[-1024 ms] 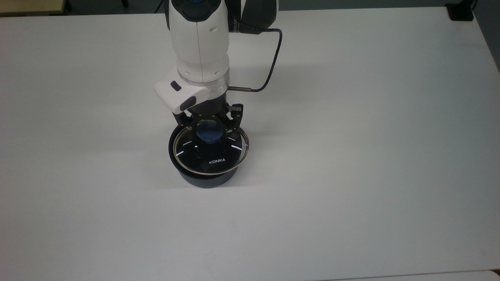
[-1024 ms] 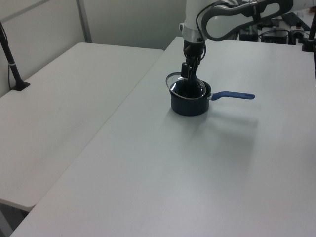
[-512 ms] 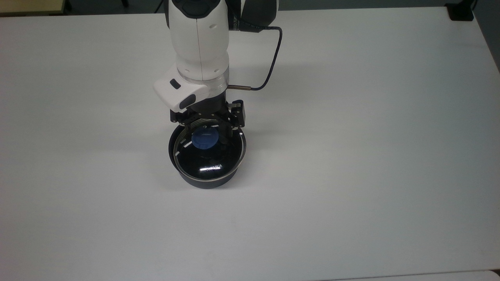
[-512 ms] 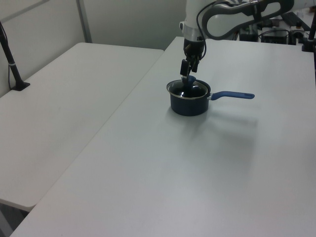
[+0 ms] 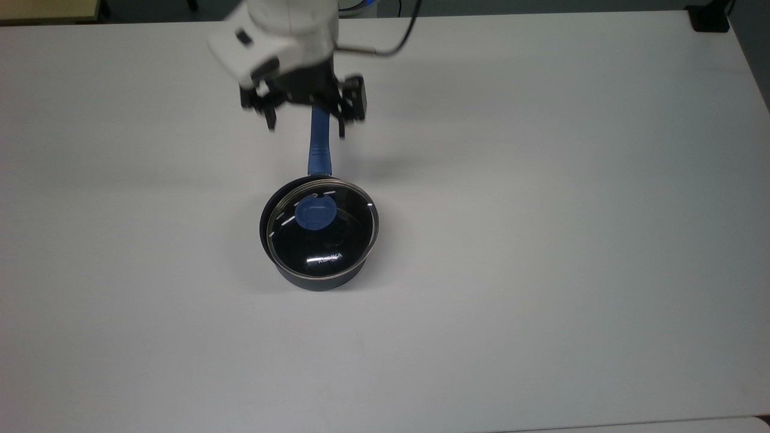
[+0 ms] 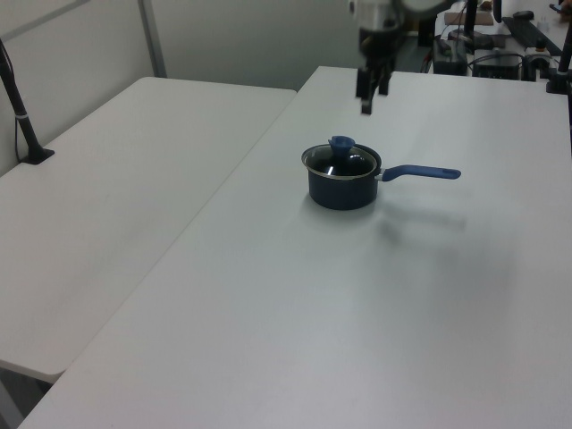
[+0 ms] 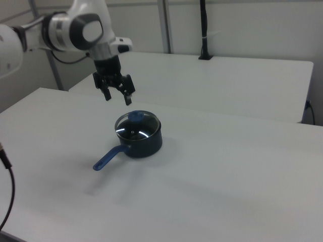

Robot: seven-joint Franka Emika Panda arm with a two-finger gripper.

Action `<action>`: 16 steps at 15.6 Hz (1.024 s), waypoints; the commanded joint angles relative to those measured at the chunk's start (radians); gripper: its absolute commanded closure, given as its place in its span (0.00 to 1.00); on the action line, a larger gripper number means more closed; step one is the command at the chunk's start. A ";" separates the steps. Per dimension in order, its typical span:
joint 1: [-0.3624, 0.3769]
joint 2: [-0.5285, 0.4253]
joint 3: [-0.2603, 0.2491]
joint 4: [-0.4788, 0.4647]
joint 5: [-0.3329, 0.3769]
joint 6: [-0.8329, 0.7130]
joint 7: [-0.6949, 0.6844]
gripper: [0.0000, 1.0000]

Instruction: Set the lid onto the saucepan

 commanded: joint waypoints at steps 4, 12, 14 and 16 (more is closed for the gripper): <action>0.001 -0.260 -0.033 -0.154 -0.009 -0.154 -0.012 0.00; -0.007 -0.288 -0.062 -0.166 -0.015 -0.104 -0.161 0.00; -0.007 -0.290 -0.064 -0.166 -0.012 -0.104 -0.151 0.00; -0.005 -0.288 -0.064 -0.166 -0.012 -0.102 -0.149 0.00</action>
